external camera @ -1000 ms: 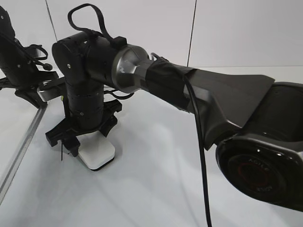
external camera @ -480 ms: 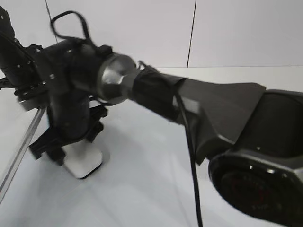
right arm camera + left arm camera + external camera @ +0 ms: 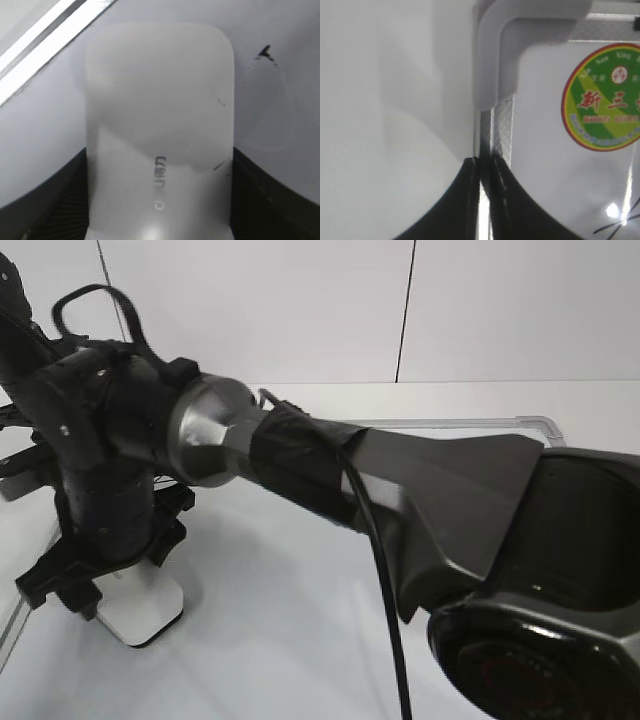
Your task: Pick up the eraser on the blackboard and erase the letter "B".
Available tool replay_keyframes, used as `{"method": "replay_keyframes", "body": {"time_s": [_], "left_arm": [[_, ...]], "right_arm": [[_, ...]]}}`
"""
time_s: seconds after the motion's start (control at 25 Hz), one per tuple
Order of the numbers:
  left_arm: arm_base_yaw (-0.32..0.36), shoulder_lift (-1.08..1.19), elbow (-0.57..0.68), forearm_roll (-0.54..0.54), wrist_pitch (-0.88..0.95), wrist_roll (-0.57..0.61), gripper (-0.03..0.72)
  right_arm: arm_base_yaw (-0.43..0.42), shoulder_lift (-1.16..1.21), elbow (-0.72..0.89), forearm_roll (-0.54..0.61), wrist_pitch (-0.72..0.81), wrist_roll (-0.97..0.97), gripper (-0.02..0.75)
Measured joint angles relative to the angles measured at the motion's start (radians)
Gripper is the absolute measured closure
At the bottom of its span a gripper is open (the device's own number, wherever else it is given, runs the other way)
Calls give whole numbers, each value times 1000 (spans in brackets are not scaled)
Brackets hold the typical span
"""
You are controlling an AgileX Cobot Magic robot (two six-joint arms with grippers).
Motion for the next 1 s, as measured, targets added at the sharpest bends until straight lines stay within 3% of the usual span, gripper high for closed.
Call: {"method": "replay_keyframes", "body": {"time_s": [0.4, 0.68, 1.0], "left_arm": [[0, 0, 0, 0, 0, 0, 665], [0, 0, 0, 0, 2, 0, 665], [0, 0, 0, 2, 2, 0, 666]], "right_arm": [[-135, 0, -2, 2, -9, 34, 185], [-133, 0, -2, 6, -10, 36, 185], [-76, 1, -2, -15, -10, 17, 185]]}}
